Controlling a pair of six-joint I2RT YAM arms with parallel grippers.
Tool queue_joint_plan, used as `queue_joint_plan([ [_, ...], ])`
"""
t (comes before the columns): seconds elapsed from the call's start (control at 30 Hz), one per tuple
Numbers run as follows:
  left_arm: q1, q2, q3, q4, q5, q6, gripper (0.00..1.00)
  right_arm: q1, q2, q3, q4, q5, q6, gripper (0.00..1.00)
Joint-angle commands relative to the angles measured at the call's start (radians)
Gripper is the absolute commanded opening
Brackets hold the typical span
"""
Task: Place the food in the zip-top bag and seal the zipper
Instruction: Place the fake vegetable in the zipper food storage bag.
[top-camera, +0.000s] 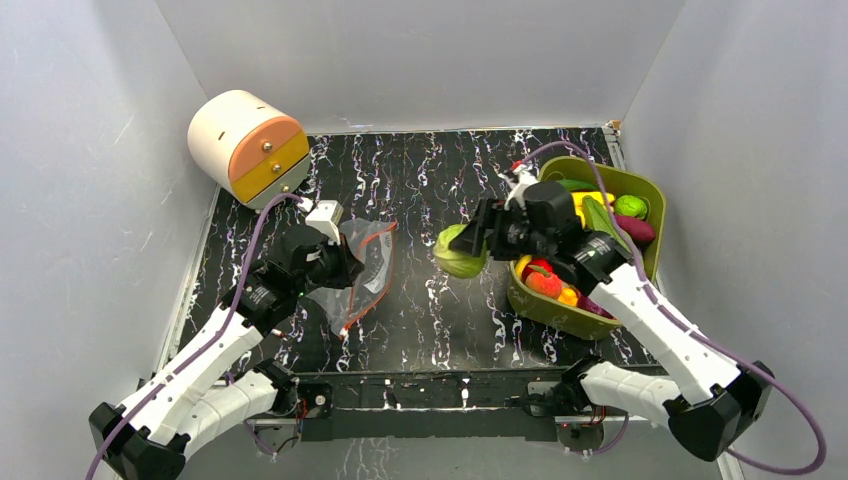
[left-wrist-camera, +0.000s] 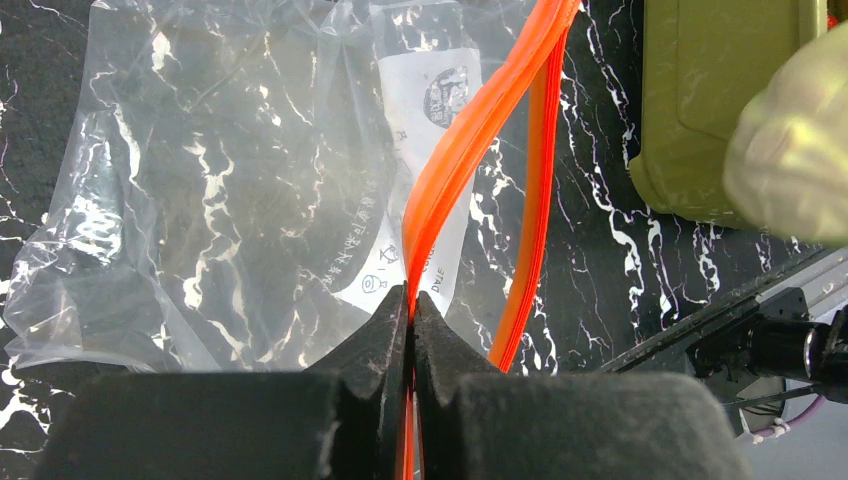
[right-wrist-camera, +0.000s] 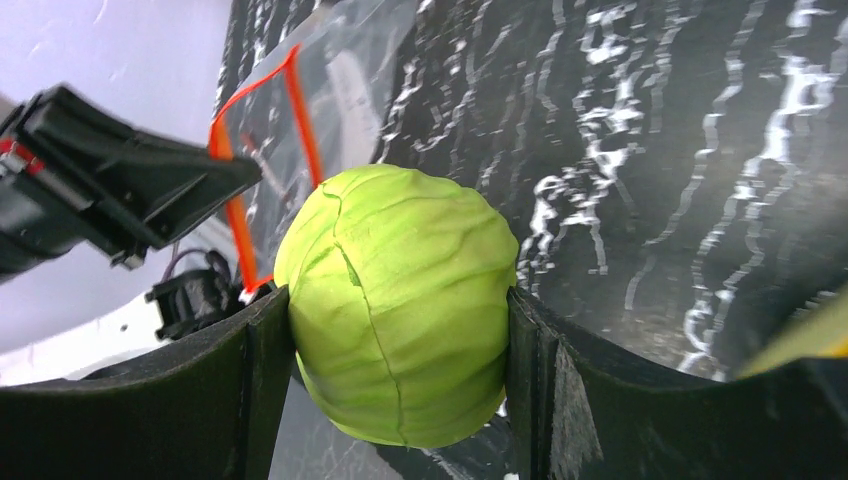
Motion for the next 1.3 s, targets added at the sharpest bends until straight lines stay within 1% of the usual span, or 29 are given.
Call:
queue_joint_plan([
  [0.0, -0.001, -0.006, 0.002, 0.030, 0.000, -0.027, 0.00, 0.139, 0.011, 0.039, 0.197, 0.049, 0.075, 0.45],
  [0.07, -0.001, -0.001, 0.001, 0.036, 0.008, -0.028, 0.00, 0.212, 0.035, 0.011, 0.282, 0.022, 0.102, 0.46],
  [0.1, -0.001, 0.002, 0.001, 0.039, 0.010, -0.026, 0.00, 0.257, 0.054, 0.005, 0.304, 0.033, 0.106, 0.46],
  [0.17, -0.001, 0.006, 0.005, 0.038, 0.013, -0.022, 0.00, 0.342, 0.103, 0.014, 0.310, 0.085, 0.106, 0.47],
  [0.23, -0.001, 0.004, 0.010, 0.035, 0.023, -0.018, 0.00, 0.401, 0.156, 0.029, 0.326, 0.102, 0.109, 0.49],
  [0.33, -0.001, -0.005, 0.018, 0.032, 0.047, -0.009, 0.00, 0.432, 0.215, 0.043, 0.373, 0.074, 0.131, 0.49],
  [0.37, -0.001, -0.010, 0.022, 0.028, 0.055, -0.007, 0.00, 0.444, 0.227, 0.053, 0.370, 0.097, 0.131, 0.49],
  [0.47, -0.001, -0.029, 0.026, 0.023, 0.074, -0.003, 0.00, 0.456, 0.237, 0.080, 0.311, 0.209, 0.119, 0.49],
  [0.53, -0.001, -0.043, 0.023, 0.028, 0.092, 0.002, 0.00, 0.455, 0.234, 0.076, 0.308, 0.236, 0.120, 0.49],
  [0.63, -0.002, -0.063, 0.014, 0.038, 0.130, 0.001, 0.00, 0.455, 0.236, 0.062, 0.331, 0.222, 0.136, 0.49],
  [0.8, -0.001, -0.083, 0.012, 0.054, 0.195, -0.005, 0.00, 0.456, 0.274, 0.067, 0.313, 0.233, 0.168, 0.51],
  [0.9, -0.001, -0.074, 0.017, 0.031, 0.207, 0.019, 0.00, 0.455, 0.305, 0.081, 0.338, 0.177, 0.192, 0.51],
  [0.97, -0.001, -0.056, 0.018, 0.026, 0.233, 0.039, 0.00, 0.462, 0.322, 0.066, 0.398, 0.131, 0.231, 0.51],
  [1.03, -0.001, -0.050, 0.013, 0.031, 0.257, 0.038, 0.00, 0.464, 0.322, 0.027, 0.463, 0.126, 0.284, 0.50],
  [1.1, -0.001, -0.058, -0.001, 0.039, 0.270, 0.024, 0.00, 0.464, 0.287, -0.037, 0.551, 0.177, 0.354, 0.50],
  [1.13, -0.001, -0.062, -0.005, 0.040, 0.279, 0.019, 0.00, 0.463, 0.272, -0.067, 0.577, 0.226, 0.377, 0.50],
  [1.17, -0.001, -0.067, -0.004, 0.027, 0.293, 0.018, 0.00, 0.463, 0.228, -0.121, 0.615, 0.310, 0.434, 0.49],
  [1.2, -0.001, -0.071, 0.001, 0.013, 0.298, 0.017, 0.00, 0.464, 0.200, -0.146, 0.632, 0.351, 0.462, 0.49],
  [1.23, -0.001, -0.082, 0.003, 0.007, 0.309, 0.017, 0.00, 0.464, 0.188, -0.156, 0.613, 0.405, 0.474, 0.48],
  [1.27, -0.001, -0.091, 0.006, 0.009, 0.318, 0.014, 0.00, 0.464, 0.197, -0.139, 0.582, 0.425, 0.472, 0.48],
])
